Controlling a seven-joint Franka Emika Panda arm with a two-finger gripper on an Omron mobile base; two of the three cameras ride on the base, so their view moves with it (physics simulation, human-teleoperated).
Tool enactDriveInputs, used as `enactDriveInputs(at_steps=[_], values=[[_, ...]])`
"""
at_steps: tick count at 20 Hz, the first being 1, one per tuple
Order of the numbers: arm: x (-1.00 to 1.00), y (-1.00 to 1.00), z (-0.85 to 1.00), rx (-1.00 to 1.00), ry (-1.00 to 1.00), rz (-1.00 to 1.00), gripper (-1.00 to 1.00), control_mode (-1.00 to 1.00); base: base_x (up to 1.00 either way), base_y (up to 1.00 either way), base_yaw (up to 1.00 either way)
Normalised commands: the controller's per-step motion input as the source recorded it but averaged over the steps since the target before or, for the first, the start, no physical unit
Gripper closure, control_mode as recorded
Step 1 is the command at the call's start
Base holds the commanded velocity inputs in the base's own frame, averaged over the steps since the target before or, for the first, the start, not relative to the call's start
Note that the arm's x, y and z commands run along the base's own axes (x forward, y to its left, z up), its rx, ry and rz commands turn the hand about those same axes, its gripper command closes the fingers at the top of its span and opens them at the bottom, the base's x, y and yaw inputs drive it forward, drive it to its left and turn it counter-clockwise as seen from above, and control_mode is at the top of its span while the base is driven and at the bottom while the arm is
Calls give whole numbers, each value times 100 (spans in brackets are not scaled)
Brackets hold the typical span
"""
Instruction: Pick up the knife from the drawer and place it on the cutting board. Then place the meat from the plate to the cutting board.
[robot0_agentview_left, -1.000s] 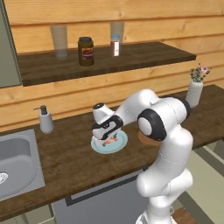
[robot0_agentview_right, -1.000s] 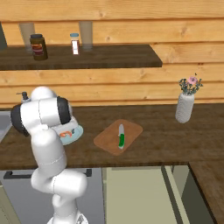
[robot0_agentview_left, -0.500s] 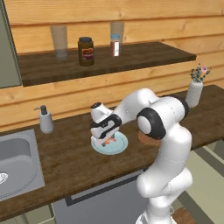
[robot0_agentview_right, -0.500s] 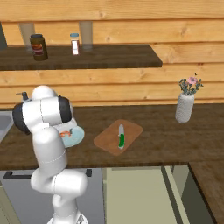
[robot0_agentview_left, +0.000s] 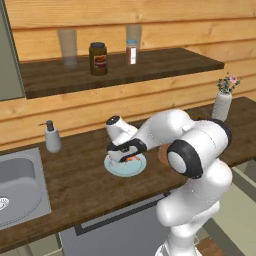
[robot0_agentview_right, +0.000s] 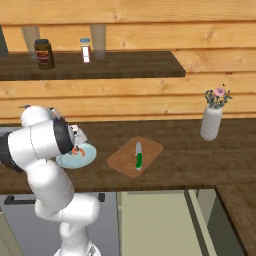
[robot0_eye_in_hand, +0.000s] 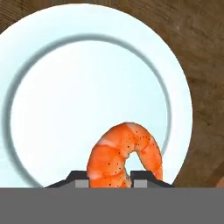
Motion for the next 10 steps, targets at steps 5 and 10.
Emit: enactDriveInputs(at_steps=[5, 10], values=[[-2, -58, 66, 0, -4, -1, 100, -100, 0, 0, 0], [34, -67, 30, 0, 12, -9, 100, -100, 0, 0, 0]])
